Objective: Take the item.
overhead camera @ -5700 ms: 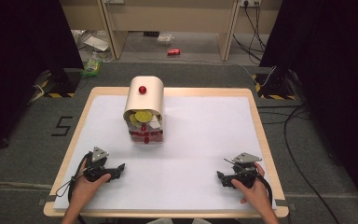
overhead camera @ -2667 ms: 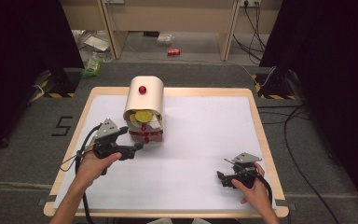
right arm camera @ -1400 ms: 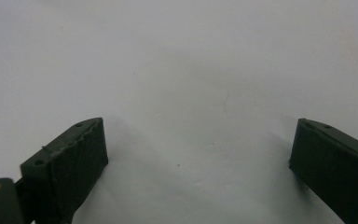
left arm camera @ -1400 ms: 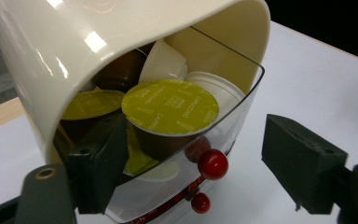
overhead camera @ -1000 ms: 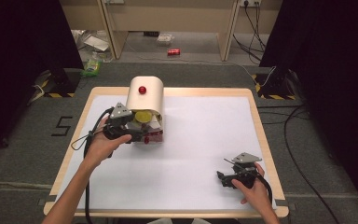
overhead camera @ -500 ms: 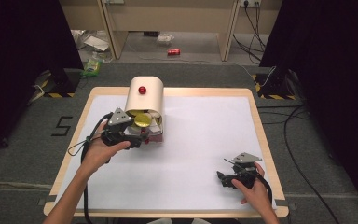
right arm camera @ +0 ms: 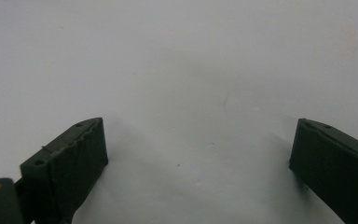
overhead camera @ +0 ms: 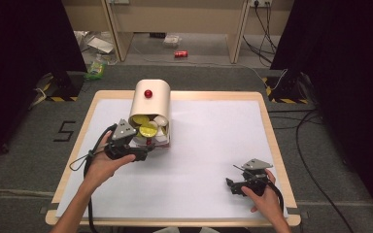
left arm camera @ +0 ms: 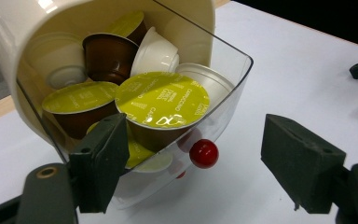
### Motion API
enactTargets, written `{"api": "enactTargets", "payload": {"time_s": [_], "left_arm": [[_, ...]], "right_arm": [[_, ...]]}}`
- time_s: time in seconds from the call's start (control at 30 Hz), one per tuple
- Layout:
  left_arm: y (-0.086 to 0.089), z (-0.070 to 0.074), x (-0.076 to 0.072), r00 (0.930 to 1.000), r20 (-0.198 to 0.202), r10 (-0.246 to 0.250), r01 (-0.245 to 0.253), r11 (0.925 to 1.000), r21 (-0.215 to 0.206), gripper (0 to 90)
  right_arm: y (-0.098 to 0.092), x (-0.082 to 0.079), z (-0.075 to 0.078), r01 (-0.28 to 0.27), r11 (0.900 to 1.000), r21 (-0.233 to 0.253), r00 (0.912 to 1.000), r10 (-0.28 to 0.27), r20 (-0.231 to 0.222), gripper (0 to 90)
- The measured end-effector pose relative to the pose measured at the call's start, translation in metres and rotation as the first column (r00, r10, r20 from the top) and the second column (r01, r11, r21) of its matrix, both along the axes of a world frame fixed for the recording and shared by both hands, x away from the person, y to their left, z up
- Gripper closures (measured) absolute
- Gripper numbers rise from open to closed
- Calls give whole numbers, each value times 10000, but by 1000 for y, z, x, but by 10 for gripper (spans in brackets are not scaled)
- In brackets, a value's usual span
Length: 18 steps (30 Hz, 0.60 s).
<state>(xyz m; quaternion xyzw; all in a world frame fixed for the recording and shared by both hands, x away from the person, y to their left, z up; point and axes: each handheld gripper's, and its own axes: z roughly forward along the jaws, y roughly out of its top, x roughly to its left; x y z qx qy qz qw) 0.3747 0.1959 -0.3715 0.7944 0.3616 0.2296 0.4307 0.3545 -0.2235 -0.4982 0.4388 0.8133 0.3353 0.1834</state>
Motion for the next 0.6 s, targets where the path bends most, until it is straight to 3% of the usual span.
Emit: {"api": "enactTargets", "payload": {"time_s": [0.6], "left_arm": [[-2,-6,-17,9996,274,6,-8,10000,86,233]], "right_arm": [[0,0,0,0,10000,1,10000,0,0,44]]}}
